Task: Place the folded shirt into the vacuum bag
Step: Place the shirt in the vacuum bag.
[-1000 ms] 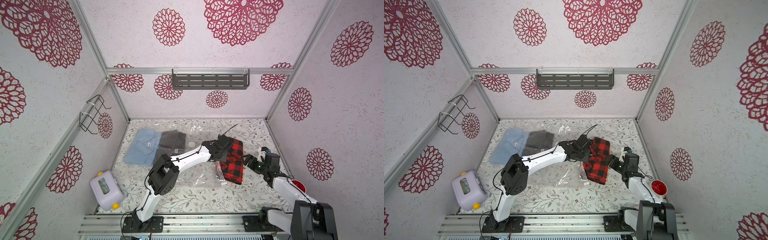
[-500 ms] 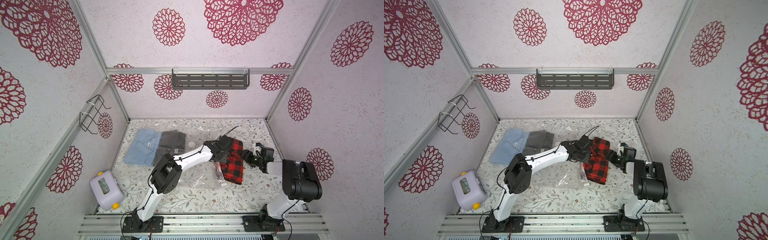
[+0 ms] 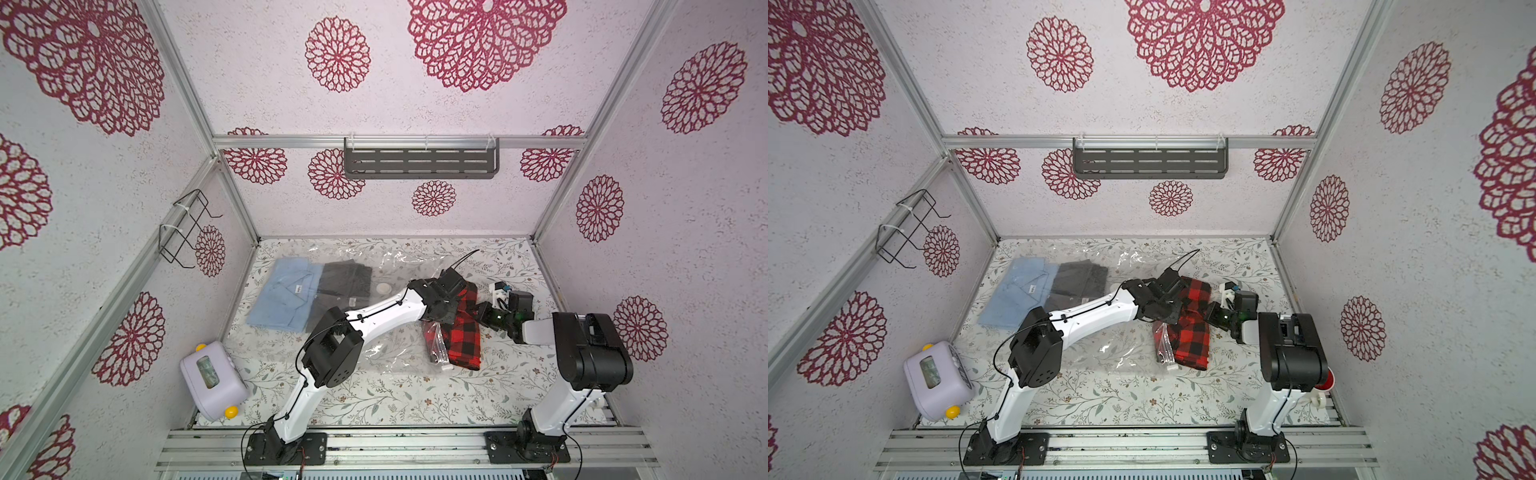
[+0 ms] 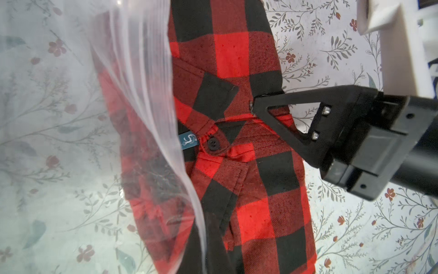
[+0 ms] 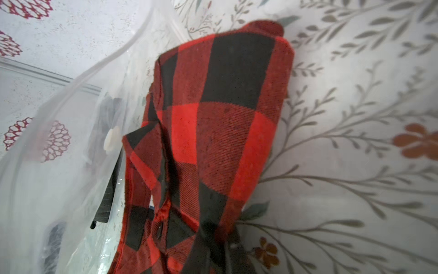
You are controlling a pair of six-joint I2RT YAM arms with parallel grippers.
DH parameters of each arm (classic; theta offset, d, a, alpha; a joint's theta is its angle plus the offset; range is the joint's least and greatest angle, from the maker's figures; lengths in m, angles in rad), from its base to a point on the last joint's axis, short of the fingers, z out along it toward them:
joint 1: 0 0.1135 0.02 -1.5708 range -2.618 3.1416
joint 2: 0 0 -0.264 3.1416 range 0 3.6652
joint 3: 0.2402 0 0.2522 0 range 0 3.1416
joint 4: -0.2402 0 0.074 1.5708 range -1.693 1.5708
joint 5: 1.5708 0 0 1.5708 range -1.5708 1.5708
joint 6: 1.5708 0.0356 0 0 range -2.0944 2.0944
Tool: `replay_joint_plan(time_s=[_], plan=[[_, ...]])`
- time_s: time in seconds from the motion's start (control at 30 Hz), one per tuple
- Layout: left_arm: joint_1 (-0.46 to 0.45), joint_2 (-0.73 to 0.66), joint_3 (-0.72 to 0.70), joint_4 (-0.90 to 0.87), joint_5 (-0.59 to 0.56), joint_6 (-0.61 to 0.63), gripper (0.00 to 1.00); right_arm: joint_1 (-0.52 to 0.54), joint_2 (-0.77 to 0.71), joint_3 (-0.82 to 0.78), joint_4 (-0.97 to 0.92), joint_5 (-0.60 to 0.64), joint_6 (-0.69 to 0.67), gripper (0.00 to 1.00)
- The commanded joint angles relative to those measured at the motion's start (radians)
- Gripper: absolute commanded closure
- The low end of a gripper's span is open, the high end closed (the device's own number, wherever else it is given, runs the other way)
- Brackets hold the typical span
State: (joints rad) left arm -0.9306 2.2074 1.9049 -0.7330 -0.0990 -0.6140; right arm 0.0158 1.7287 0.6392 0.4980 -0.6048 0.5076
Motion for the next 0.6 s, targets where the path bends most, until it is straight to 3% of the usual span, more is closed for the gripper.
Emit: replay_joint_plan(time_s=[0.0,0.4,0.5,0.57], plan=[[-0.008,0.003,0.029,0.012,0.012,0.006,1.0,0.051,-0.051,0.003,0.034,-0.011,-0.029,0.91],[-0.02,0.0,0.028,0.019,0.027,0.0,1.0,0.113,0.127,0.183,0.002,0.101,0.09,0.9],[-0.02,0.001,0.021,0.017,0.017,-0.004,1.0,0.116,0.132,0.202,-0.033,0.102,0.097,0.74],[-0.02,0.004,0.02,0.012,0.005,-0.006,1.0,0.116,0.097,0.192,-0.081,0.112,0.08,0.58]])
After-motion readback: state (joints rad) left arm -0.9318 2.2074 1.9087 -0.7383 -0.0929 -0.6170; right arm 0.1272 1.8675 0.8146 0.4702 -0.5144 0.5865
